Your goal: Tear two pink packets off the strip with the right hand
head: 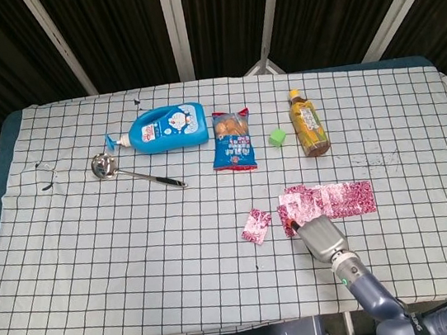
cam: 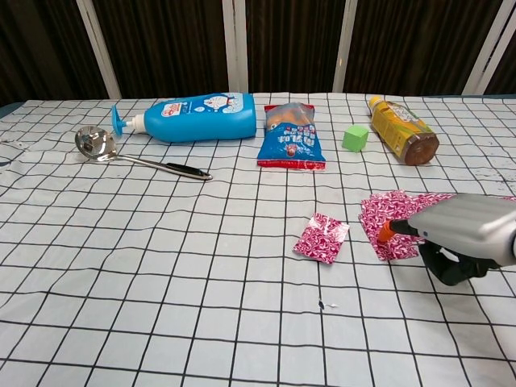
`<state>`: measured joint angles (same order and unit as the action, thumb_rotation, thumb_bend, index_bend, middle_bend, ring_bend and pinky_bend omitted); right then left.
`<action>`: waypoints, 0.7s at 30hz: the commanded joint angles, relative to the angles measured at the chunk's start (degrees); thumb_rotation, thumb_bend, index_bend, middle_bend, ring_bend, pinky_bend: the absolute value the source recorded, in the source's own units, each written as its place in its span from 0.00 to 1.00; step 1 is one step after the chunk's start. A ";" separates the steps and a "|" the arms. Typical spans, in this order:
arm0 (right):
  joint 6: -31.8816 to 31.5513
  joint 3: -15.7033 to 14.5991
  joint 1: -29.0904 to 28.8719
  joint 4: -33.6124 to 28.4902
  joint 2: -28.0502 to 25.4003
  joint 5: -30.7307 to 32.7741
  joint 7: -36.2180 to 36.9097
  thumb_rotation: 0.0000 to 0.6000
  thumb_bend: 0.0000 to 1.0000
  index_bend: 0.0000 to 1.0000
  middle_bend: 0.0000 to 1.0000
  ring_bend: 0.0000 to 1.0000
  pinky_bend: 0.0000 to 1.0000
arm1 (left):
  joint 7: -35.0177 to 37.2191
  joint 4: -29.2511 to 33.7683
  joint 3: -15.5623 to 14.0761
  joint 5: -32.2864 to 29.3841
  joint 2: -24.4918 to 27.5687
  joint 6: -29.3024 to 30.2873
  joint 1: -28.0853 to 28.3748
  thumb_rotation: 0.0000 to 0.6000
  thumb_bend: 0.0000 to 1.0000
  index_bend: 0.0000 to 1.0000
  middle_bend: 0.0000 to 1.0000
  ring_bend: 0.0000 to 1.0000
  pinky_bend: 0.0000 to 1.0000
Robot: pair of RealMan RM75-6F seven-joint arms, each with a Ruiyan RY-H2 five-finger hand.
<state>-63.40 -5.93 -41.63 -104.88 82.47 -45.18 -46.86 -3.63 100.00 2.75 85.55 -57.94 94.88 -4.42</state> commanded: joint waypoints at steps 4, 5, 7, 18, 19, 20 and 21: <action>-1.20 -2.13 1.73 -2.24 -1.65 -2.35 0.57 1.00 0.89 0.20 0.84 0.87 0.70 | -0.12 0.04 -0.03 0.05 -0.02 0.09 -0.06 1.00 0.28 0.16 0.00 0.00 0.08; -1.42 -2.58 2.13 -2.53 -1.98 -2.75 0.69 1.00 0.89 0.20 0.84 0.87 0.70 | -0.10 0.05 -0.04 0.05 -0.01 0.11 -0.08 1.00 0.28 0.16 0.00 0.00 0.08; -1.67 -3.15 2.62 -2.84 -2.39 -3.31 0.83 1.00 0.89 0.20 0.84 0.87 0.70 | -0.07 0.06 -0.04 0.08 0.00 0.16 -0.10 1.00 0.28 0.16 0.00 0.00 0.08; -2.92 -6.33 5.93 -4.64 -4.61 -7.55 2.87 1.00 0.89 0.20 0.84 0.87 0.70 | 0.16 0.02 -0.11 0.35 0.05 0.25 -0.14 1.00 0.28 0.16 0.00 0.00 0.08; -3.02 -6.63 6.27 -4.87 -4.86 -8.04 3.20 1.00 0.89 0.20 0.84 0.87 0.70 | 0.17 0.01 -0.12 0.37 0.04 0.26 -0.14 1.00 0.28 0.16 0.00 0.00 0.08; -3.18 -6.94 6.65 -5.15 -5.12 -8.60 3.56 1.00 0.89 0.20 0.84 0.87 0.70 | 0.19 0.00 -0.11 0.37 0.04 0.24 -0.13 1.00 0.28 0.16 0.00 0.00 0.08; -3.39 -7.35 7.08 -5.42 -5.36 -9.28 3.85 1.00 0.89 0.20 0.84 0.87 0.70 | 0.21 0.00 -0.11 0.35 0.04 0.23 -0.13 1.00 0.28 0.16 0.00 0.00 0.08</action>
<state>-66.49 -12.76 -35.11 -109.88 77.51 -53.74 -43.48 -3.42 100.00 2.65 85.89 -57.91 95.11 -4.55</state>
